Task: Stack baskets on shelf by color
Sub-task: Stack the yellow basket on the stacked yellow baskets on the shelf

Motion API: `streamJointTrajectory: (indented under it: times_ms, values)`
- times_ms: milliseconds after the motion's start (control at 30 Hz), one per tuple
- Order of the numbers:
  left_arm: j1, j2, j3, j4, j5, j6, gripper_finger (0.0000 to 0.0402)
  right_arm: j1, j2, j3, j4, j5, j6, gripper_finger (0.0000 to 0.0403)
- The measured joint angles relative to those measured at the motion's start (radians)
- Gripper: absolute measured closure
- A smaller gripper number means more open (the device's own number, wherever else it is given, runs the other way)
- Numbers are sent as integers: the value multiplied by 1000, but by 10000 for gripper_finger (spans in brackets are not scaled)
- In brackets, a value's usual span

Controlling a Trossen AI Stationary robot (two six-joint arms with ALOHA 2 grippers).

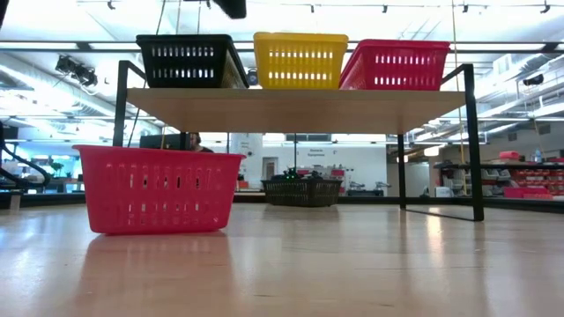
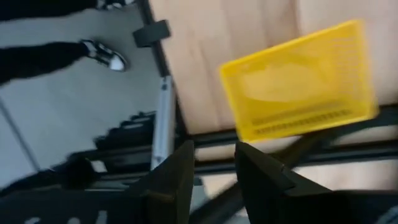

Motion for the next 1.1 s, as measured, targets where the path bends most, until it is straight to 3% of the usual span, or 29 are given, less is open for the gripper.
streamJointTrajectory:
  times_ms: [167, 333, 567, 833, 1100]
  values:
    - [1, -16, 0, 69, 4, 0, 230, 51, 0, -122, 155, 7, 136, 249]
    - [14, -70, 55, 94, -32, 20, 230, 72, 0, -217, 187, 7, 185, 209]
    - [49, -121, 202, 60, -98, 101, 230, 71, 9, -322, 286, 67, 108, 171]
    - [86, -118, 380, 48, -154, 215, 230, 71, 81, -393, 396, 56, 21, 156]
    - [118, -146, 384, 167, -193, 282, 230, 71, 185, -393, 444, 35, -69, 157]
